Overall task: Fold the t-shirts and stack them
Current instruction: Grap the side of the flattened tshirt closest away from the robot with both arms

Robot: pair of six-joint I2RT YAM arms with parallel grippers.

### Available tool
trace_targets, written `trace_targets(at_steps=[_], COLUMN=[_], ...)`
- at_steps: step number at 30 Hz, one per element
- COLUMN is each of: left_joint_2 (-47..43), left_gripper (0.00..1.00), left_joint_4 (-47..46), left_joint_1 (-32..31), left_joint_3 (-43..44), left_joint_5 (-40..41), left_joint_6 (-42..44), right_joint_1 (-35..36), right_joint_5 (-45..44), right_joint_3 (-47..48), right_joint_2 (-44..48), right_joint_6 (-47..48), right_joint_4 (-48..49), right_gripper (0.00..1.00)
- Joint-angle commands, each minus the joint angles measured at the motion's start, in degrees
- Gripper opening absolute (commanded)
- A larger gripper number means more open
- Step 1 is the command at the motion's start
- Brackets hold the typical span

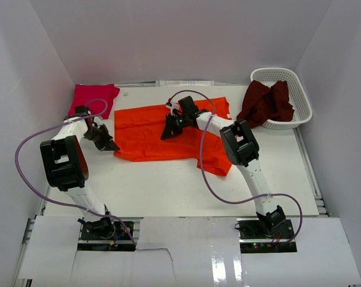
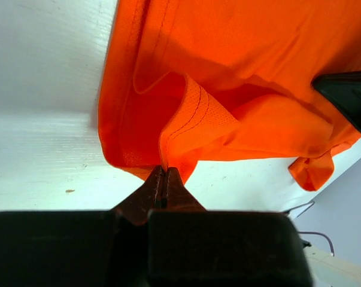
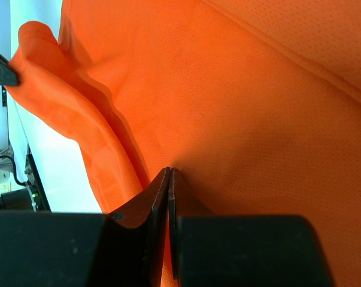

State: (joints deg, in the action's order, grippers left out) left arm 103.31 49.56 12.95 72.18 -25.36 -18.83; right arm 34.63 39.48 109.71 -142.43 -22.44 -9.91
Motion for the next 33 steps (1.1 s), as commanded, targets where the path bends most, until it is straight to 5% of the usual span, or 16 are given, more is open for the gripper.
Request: trace_targets(at_steps=[1,15,24,33], left_joint_2=[-3.29,-12.69,-12.87,-13.48], left_gripper=[0.00,0.00,0.00,0.00], left_joint_4=[-0.17,1.06,2.03,1.68], left_joint_1=[0.32,0.23,0.67,4.98], left_joint_3=[-1.51,-12.06,-12.77,-14.09], left_joint_5=[-3.55,-3.03,6.98,5.42], left_joint_6=[0.73,0.54,-0.77,-1.56], right_joint_1=[-0.18,-0.18,-0.18,-0.44], right_joint_5=[-0.90,-1.78,-3.80,-4.85], right_joint_3=[-1.34,-2.31,-1.96,-0.73], right_joint_2=[2.33,2.95,3.65,2.95], right_joint_6=[1.34,1.69,2.31,3.01], right_joint_4=[-1.60,-2.83,-5.02,-7.67], right_gripper=[0.08,0.08,0.08,0.08])
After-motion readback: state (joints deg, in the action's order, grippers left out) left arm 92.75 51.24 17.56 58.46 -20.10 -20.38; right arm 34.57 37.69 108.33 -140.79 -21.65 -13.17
